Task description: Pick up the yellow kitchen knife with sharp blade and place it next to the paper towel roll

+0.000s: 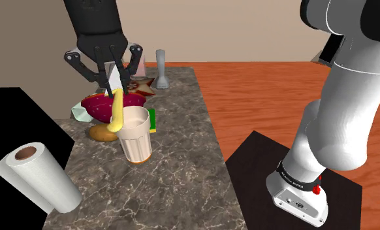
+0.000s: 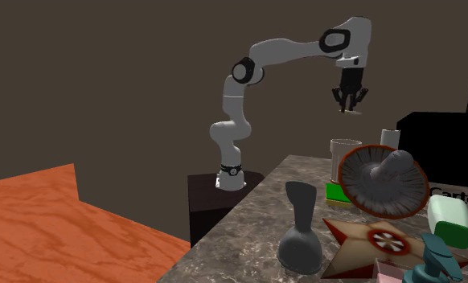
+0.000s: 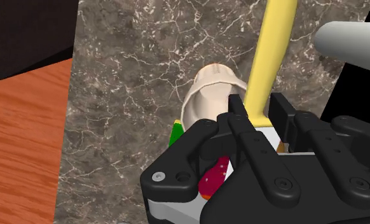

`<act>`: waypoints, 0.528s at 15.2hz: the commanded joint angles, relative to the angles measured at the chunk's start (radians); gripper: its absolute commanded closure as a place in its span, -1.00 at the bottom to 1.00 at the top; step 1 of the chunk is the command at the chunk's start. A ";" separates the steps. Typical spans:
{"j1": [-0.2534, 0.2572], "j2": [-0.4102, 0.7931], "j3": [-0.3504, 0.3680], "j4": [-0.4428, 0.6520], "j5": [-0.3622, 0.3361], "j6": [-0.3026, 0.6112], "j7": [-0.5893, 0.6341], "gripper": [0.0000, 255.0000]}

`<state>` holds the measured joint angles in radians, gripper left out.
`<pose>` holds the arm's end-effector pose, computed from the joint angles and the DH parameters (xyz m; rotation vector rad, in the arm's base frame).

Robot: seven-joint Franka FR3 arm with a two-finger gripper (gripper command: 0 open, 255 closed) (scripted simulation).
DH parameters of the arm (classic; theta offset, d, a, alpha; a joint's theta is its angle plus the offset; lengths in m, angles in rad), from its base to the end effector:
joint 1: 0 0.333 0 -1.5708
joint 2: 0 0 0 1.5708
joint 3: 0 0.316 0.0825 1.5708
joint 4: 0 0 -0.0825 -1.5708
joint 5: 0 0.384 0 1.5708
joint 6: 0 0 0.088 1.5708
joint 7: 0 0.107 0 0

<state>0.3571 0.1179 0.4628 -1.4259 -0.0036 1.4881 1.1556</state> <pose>0.4078 0.4115 0.6249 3.0863 -0.5259 -0.1014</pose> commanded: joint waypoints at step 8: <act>0.150 0.187 0.063 0.199 -0.091 -0.028 0.191 1.00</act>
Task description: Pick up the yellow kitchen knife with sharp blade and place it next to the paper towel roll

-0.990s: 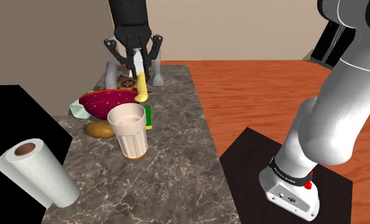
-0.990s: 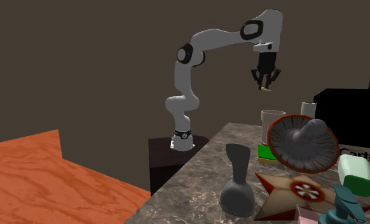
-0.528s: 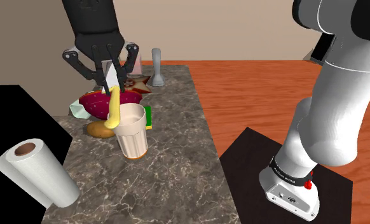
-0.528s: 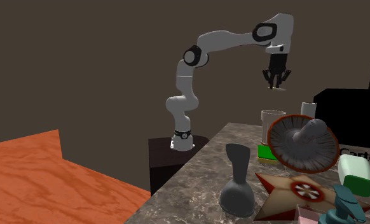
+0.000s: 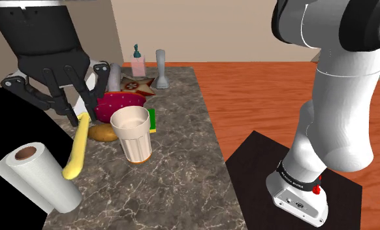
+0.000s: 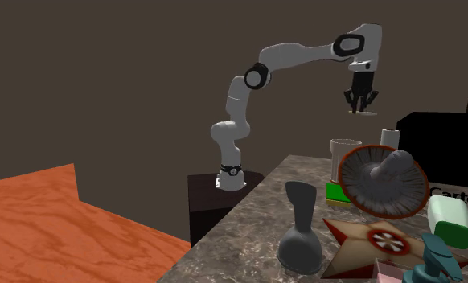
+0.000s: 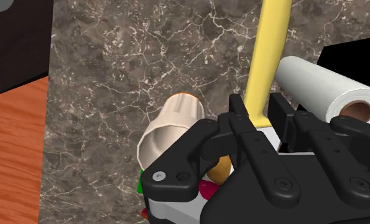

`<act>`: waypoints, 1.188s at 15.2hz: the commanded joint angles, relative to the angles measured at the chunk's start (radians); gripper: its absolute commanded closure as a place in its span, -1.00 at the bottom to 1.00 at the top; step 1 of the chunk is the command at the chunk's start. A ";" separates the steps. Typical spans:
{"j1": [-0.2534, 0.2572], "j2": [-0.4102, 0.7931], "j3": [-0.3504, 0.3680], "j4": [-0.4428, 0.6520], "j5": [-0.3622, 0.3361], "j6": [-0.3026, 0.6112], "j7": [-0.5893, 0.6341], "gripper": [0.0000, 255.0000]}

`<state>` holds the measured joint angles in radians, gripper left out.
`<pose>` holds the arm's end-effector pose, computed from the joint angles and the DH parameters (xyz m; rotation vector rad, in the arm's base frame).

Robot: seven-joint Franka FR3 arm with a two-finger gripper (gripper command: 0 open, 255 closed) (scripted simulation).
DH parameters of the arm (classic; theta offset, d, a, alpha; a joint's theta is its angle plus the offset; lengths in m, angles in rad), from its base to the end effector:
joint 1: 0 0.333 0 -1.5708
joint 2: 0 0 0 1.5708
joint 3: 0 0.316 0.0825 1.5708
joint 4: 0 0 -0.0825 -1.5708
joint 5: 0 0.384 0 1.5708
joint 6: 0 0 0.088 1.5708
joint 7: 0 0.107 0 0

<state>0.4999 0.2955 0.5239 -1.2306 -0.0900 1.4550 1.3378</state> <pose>0.3770 0.4957 0.6174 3.0858 -0.5288 -0.1023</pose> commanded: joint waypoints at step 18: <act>-0.033 -0.048 -0.005 -0.318 0.023 0.274 -0.011 1.00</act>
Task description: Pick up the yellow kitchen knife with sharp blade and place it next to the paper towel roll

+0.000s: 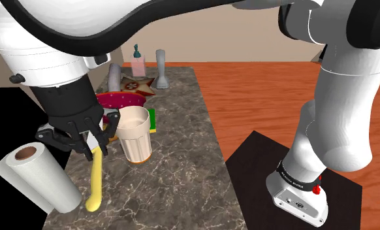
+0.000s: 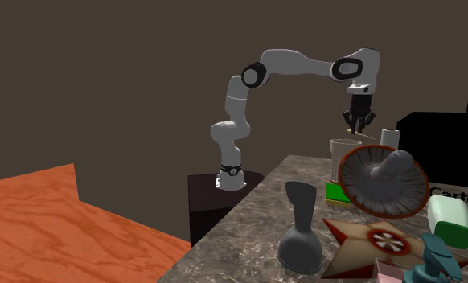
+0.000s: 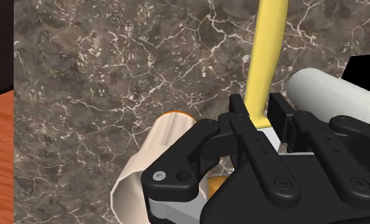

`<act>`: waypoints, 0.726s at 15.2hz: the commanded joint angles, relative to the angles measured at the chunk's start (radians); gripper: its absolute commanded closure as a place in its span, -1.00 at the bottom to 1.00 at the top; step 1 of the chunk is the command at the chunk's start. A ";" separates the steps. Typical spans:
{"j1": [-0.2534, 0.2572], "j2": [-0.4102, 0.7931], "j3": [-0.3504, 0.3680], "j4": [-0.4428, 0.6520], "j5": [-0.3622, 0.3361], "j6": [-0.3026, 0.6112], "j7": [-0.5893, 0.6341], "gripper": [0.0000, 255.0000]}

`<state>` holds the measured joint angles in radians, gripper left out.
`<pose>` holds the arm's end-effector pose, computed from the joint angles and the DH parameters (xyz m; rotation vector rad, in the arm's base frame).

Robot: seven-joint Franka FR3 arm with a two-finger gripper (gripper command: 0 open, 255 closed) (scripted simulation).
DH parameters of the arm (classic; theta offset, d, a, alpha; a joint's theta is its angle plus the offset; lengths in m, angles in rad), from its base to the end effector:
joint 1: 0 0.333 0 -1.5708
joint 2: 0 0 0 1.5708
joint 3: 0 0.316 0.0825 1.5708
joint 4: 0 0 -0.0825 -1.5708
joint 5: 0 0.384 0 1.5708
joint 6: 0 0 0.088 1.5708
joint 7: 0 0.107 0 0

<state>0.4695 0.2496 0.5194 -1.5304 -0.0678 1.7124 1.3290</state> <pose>0.3757 0.5010 0.5250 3.0854 -0.5306 -0.1024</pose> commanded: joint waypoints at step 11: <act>-0.007 0.010 -0.006 -0.151 -0.007 0.160 -0.001 1.00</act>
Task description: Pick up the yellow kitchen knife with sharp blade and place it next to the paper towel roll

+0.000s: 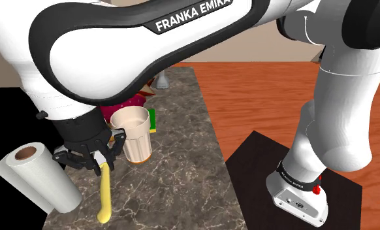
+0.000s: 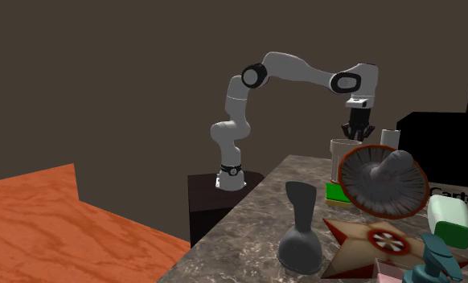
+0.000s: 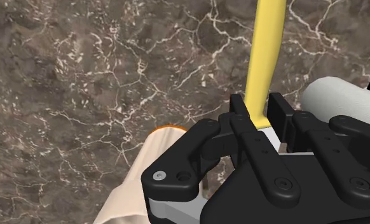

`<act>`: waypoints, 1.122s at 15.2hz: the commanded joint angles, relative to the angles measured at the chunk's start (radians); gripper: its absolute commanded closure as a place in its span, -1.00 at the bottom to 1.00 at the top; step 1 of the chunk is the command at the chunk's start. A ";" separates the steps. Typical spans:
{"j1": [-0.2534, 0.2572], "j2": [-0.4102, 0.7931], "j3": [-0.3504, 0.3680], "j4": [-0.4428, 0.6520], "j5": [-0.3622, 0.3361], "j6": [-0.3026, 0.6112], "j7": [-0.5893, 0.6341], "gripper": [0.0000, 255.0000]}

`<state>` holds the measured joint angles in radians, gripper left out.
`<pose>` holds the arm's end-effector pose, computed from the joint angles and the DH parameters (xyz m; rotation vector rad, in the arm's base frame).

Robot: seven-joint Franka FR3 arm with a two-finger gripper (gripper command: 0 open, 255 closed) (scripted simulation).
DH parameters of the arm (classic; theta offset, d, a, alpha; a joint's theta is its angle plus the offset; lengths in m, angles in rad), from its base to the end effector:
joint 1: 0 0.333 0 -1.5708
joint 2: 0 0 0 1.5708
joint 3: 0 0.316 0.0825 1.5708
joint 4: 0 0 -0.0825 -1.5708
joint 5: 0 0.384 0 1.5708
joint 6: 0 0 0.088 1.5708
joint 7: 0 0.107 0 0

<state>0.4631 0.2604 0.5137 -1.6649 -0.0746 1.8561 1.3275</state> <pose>0.3768 0.5007 0.4671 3.0855 -0.5307 -0.1022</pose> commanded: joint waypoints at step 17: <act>0.008 0.072 -0.016 -0.157 -0.042 0.221 0.020 1.00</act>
<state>0.4694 0.3250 0.4987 -1.8146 -0.1124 2.0645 1.3447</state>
